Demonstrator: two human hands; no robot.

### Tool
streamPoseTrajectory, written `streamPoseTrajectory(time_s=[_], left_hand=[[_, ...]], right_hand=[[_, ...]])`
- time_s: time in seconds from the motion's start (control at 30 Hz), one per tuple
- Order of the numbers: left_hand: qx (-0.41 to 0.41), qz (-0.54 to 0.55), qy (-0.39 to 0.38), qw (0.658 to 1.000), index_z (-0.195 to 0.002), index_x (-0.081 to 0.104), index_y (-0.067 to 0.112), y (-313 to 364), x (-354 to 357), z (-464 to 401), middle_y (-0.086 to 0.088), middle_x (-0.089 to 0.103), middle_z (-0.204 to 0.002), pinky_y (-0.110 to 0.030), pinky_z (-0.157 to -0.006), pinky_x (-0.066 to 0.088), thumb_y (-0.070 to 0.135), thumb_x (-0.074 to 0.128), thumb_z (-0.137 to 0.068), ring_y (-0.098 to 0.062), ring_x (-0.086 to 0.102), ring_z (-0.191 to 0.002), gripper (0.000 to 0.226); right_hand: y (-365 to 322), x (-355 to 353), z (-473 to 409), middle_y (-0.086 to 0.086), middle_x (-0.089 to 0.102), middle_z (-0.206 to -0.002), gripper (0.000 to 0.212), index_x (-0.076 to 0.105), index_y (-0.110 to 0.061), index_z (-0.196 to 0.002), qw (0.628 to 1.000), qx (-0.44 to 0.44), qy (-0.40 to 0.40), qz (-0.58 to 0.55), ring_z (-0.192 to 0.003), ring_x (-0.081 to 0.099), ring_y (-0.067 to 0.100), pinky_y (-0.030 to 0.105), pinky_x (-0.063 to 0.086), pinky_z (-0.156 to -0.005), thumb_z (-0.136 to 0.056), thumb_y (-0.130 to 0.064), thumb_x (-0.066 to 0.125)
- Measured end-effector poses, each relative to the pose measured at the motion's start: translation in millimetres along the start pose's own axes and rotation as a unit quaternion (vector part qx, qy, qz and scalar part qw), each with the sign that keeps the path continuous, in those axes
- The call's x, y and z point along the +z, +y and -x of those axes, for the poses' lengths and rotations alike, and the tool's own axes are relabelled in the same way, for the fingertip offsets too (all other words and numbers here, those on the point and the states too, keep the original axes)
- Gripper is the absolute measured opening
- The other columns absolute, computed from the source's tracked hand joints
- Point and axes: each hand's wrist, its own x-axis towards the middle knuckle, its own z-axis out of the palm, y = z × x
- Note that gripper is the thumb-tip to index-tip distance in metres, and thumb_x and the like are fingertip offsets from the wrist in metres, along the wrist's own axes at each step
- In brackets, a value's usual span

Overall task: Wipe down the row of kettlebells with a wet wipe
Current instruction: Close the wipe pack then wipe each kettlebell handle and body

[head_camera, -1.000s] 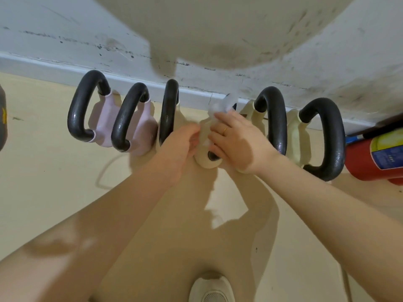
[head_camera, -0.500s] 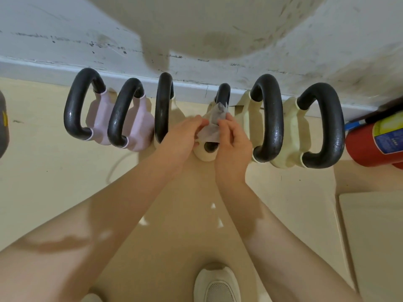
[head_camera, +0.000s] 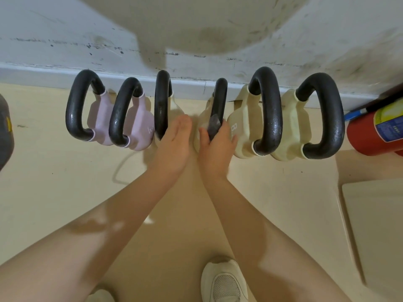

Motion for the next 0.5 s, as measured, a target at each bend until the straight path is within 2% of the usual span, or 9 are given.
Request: streamPoseTrajectory(time_s=[0.07,0.13,0.2,0.27,0.3,0.4,0.47,0.5], left_hand=[[0.012,-0.019,-0.01,1.0,-0.125,0.049,0.017,-3,-2,3,0.005,0.052,-0.128,-0.042,-0.109,0.034,0.045,0.03,-0.095,-0.012,0.046,-0.121,0.045],[0.021,-0.025,-0.02,0.999,-0.109,0.052,0.019,-3,-5,5,0.006,0.052,-0.113,-0.039,-0.105,0.038,0.038,0.029,-0.098,-0.008,0.049,-0.106,0.032],[0.017,-0.042,-0.03,0.999,-0.116,0.054,0.022,-4,-8,4,0.007,0.049,-0.118,-0.035,-0.105,0.035,0.03,0.029,-0.099,-0.01,0.047,-0.11,0.031],[0.014,-0.056,-0.033,0.998,-0.123,0.053,0.021,-4,-9,3,0.01,0.044,-0.122,-0.03,-0.106,0.031,0.023,0.031,-0.098,-0.01,0.043,-0.116,0.034],[0.015,-0.058,-0.033,0.998,-0.123,0.054,0.021,-4,-9,3,0.011,0.043,-0.122,-0.03,-0.107,0.031,0.021,0.031,-0.098,-0.01,0.043,-0.116,0.034],[0.017,-0.053,-0.045,0.997,-0.115,0.056,0.021,1,-8,5,0.017,0.048,-0.108,-0.025,-0.1,0.034,0.023,0.032,-0.098,-0.009,0.044,-0.111,0.03],[0.026,-0.052,-0.051,0.997,-0.108,0.056,0.023,3,-7,6,0.023,0.047,-0.096,-0.02,-0.091,0.035,0.024,0.032,-0.098,-0.008,0.045,-0.106,0.026],[0.028,-0.054,-0.052,0.997,-0.108,0.056,0.023,2,-7,5,0.023,0.047,-0.096,-0.021,-0.092,0.035,0.024,0.031,-0.098,-0.008,0.045,-0.107,0.026]], right_hand=[[9,4,3,-0.021,0.048,-0.094,0.036,0.046,-0.015,-0.121,0.999,0.0,-0.008,-0.039,-0.119,0.045,0.033,0.047,0.041,-0.099,-0.089,-0.025,0.055],[17,5,4,-0.019,0.049,-0.091,0.04,0.042,-0.023,-0.123,0.999,0.001,-0.013,-0.052,-0.102,0.056,0.026,0.047,0.048,-0.091,-0.087,-0.026,0.057],[26,6,4,-0.014,0.051,-0.091,0.04,0.04,-0.032,-0.121,0.999,-0.002,-0.032,-0.036,-0.094,0.06,0.023,0.047,0.052,-0.085,-0.085,-0.031,0.057],[32,5,2,-0.02,0.047,-0.092,0.039,0.037,-0.036,-0.118,0.998,-0.008,-0.057,-0.023,-0.104,0.059,0.026,0.049,0.051,-0.087,-0.086,-0.029,0.058],[34,4,1,-0.021,0.047,-0.094,0.039,0.037,-0.036,-0.117,0.998,-0.01,-0.066,-0.019,-0.105,0.059,0.025,0.049,0.051,-0.087,-0.087,-0.026,0.059],[32,0,-1,-0.014,0.056,-0.09,0.04,0.041,-0.031,-0.118,0.996,0.008,-0.08,-0.028,-0.089,0.062,0.019,0.047,0.053,-0.082,-0.085,-0.019,0.059],[32,0,-3,-0.016,0.057,-0.086,0.047,0.038,-0.029,-0.123,0.995,0.001,-0.089,-0.035,-0.085,0.062,0.021,0.048,0.053,-0.081,-0.083,-0.015,0.058],[33,0,-5,-0.015,0.058,-0.088,0.051,0.034,-0.029,-0.125,0.995,-0.012,-0.093,-0.037,-0.084,0.061,0.021,0.048,0.053,-0.081,-0.083,-0.014,0.057]])
